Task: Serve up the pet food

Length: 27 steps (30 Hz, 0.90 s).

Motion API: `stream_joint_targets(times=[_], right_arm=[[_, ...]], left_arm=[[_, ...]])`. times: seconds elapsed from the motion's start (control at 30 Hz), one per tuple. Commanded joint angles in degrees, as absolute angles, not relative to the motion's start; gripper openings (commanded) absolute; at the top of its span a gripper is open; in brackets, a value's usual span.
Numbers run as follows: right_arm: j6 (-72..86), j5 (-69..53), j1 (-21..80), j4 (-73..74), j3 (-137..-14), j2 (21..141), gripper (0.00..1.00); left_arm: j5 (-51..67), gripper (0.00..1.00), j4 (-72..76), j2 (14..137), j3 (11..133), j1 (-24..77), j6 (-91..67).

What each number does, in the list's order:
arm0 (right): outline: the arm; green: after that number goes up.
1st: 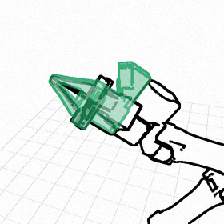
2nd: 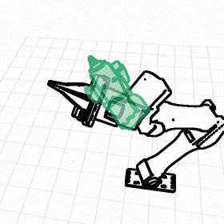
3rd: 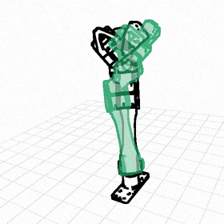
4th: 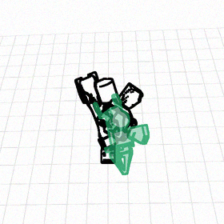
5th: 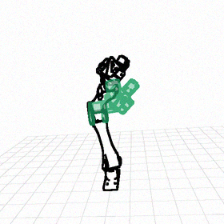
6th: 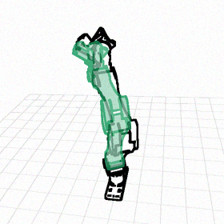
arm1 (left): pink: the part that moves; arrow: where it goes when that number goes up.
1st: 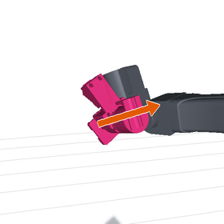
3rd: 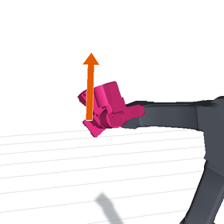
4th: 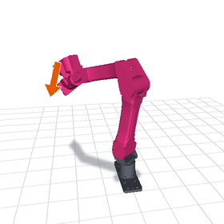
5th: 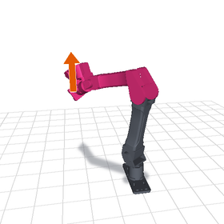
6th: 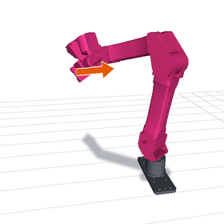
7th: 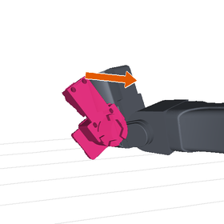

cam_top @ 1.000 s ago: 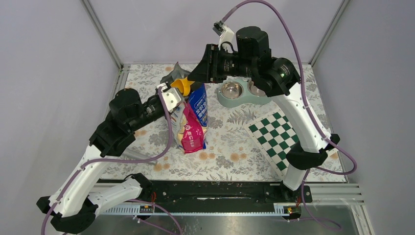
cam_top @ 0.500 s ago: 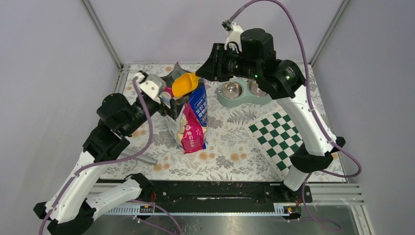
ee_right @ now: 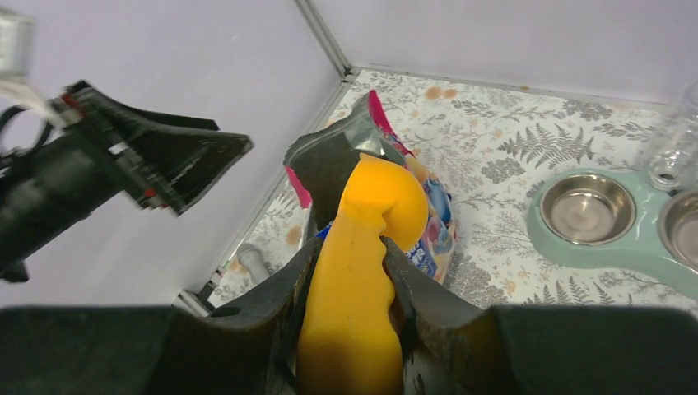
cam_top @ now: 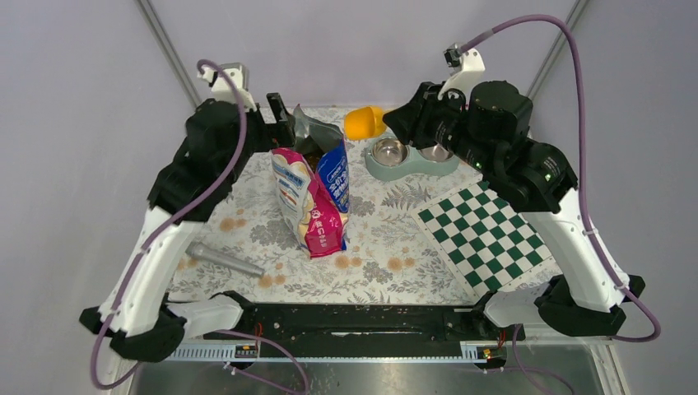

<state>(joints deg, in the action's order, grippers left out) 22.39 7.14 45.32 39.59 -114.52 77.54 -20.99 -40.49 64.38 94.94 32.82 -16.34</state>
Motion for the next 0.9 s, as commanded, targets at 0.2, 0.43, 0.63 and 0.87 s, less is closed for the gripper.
stream_joint_targets(times=[0.2,0.43,0.63,0.87], right_arm=[[20.91,11.34,45.44,32.35,-106.21,73.21,0.0],[20.76,11.34,45.35,31.09,-103.67,71.81,0.0],[20.57,12.16,45.35,29.71,-101.65,70.38,0.0],[20.48,13.03,45.38,28.85,-99.94,69.44,0.0]], left_arm=[[-13.69,0.95,-51.49,73.06,93.63,19.58,-21.82],[-0.97,0.88,-50.8,76.84,92.09,13.93,-22.14],[3.65,0.77,-50.74,81.58,93.06,12.92,-21.34],[3.53,0.01,-54.41,85.85,96.96,12.14,-17.89]])
